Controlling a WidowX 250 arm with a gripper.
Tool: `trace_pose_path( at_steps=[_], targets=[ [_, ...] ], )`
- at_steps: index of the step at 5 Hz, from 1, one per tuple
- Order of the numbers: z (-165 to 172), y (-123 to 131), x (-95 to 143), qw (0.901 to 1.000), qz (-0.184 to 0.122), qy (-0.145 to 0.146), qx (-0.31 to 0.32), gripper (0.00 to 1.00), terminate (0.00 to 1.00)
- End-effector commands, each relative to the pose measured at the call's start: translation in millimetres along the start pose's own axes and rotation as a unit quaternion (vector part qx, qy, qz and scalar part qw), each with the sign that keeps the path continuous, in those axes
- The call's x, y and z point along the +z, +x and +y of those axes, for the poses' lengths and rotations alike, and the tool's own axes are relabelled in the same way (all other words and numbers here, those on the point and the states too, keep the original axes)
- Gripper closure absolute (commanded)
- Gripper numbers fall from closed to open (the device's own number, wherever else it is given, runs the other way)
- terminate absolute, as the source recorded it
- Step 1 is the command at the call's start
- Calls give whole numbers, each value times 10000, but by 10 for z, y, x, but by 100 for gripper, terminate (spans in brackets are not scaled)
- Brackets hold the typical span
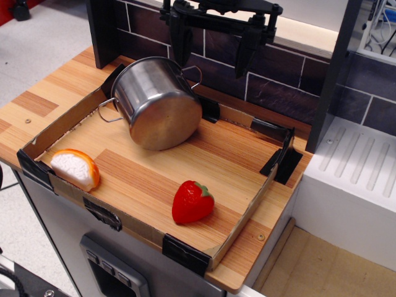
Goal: Upright metal pot
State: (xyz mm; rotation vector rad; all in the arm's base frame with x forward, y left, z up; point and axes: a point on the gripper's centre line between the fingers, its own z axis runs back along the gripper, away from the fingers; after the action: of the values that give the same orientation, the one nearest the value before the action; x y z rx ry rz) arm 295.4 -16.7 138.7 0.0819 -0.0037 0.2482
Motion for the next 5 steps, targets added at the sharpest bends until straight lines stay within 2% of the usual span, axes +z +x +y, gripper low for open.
trace_pose_path(
  at_steps=[1,2,3,4,5],
  targets=[
    [0,0,0,10000,0,0,0,0,0],
    [122,-74,104,9945,-301,2,-1003,0,0],
    [268,-118,180,9881,-454,-43,-1470,0,0],
    [504,-172,177,9742,-468,-14,-2207,0,0],
    [848,-156,40,9525,-617,181,-2977,0,0]
  ],
)
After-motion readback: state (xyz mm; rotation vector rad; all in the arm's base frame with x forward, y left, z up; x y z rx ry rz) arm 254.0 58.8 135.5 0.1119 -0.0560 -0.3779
